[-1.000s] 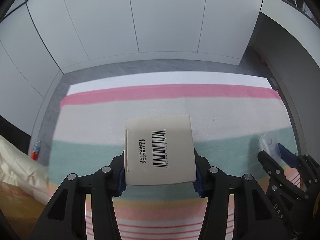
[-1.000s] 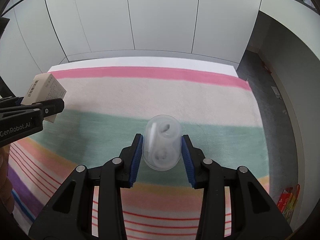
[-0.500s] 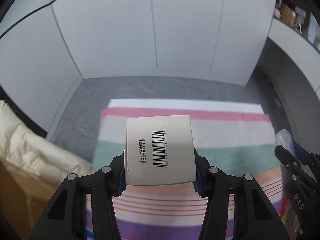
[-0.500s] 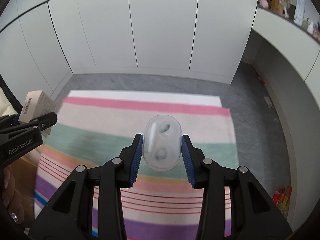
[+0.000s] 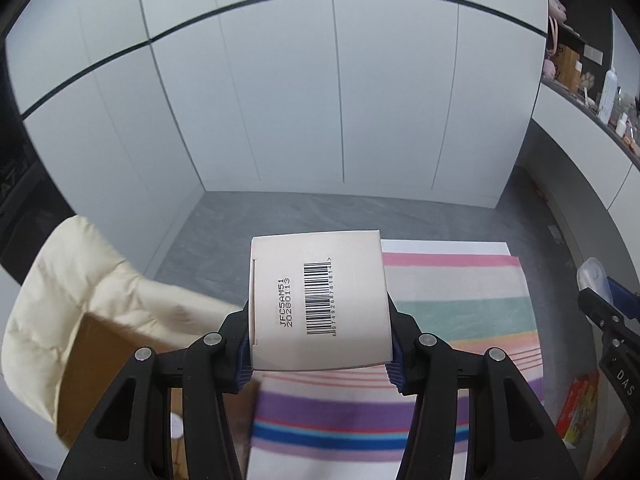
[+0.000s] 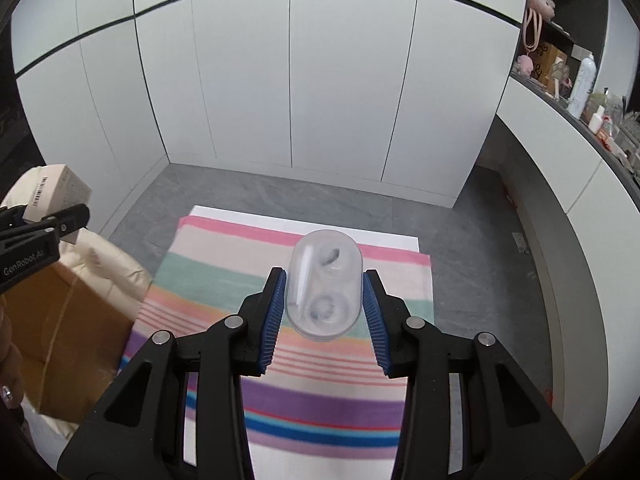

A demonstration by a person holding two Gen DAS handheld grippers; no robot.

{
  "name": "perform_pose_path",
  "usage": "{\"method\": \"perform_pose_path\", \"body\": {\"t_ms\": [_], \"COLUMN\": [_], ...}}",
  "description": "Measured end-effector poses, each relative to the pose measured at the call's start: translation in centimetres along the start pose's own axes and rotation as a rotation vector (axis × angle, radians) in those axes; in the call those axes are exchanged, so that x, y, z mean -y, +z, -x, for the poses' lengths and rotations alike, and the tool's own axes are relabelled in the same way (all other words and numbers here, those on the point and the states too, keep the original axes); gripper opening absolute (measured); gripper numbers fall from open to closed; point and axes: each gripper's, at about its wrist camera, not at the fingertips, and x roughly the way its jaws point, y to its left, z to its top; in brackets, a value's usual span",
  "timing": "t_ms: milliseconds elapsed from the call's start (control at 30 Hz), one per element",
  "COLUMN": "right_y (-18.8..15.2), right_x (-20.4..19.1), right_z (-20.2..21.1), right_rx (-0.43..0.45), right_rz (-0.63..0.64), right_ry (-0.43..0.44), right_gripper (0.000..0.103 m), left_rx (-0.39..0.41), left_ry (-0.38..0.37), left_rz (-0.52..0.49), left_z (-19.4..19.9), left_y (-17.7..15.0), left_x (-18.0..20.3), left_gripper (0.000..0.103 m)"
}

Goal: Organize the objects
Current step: 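Carry the barcode box and capsule container with both tools over the cardboard box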

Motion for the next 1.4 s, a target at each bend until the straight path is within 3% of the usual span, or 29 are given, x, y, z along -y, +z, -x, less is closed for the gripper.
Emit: {"method": "perform_pose_path", "body": {"t_ms": [367,800,1133,1300,1400], "right_y": [-3.4,-10.8,-19.2,-20.7,-20.7], "right_x": [-1.7,-1.8,-1.7,-0.7,-0.4], "right_z": [5.6,9.0,11.3,11.4,11.2], "right_rx": [0.014,-0.002,-0.063,-0.087,-0.090], "right_rz": [0.009,-0.013,-0.007,-0.037,-0.049], "right_ry": [0.023,0.041,0.095,0.097,0.088], "right_gripper": [0.040,0.040,0.040,0.040,0.040], "left_rx": [-0.003,0.016,-0.052,-0.038,-0.052], "left_ry": [-0.029,-0.075,-0.074,-0.012,-0.026], "left_rz": [0.022,0.029,0.060,0.033,0.039], "left_z": [5.1,9.1,9.9,9.8,9.5], "left_y": [-4.7,-11.9,-18.3,-19.3,-19.4], "left_x": [-2.3,-1.6,-3.3,-3.1,-3.3], "left_gripper": [0.053,0.053,0.053,0.053,0.053]}}
